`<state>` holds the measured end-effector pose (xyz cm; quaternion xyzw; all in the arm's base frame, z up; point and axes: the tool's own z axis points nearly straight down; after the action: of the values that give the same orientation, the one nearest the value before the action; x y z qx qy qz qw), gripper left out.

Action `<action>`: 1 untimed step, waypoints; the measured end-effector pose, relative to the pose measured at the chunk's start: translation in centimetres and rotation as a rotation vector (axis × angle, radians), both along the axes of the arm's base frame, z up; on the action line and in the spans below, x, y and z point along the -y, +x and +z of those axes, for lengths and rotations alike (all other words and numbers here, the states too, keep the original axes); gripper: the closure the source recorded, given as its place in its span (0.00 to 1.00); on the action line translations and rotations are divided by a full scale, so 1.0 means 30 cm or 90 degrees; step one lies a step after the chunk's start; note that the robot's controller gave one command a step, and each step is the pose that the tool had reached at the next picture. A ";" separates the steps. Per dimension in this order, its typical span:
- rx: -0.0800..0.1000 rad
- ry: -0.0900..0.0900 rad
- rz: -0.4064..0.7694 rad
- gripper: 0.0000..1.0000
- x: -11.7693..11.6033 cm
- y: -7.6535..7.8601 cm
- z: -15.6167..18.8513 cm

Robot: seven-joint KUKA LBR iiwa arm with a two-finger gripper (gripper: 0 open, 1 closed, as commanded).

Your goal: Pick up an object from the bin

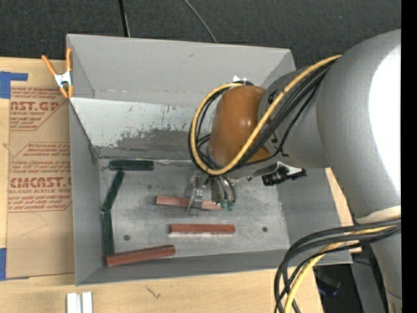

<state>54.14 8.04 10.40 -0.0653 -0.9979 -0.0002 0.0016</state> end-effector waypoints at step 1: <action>0.001 0.000 0.000 1.00 0.000 0.000 0.049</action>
Offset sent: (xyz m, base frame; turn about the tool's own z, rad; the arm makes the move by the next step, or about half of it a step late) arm 0.0000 0.0000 0.0438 0.0000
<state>54.15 8.05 11.86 -0.0651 -0.9979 -0.0004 0.0007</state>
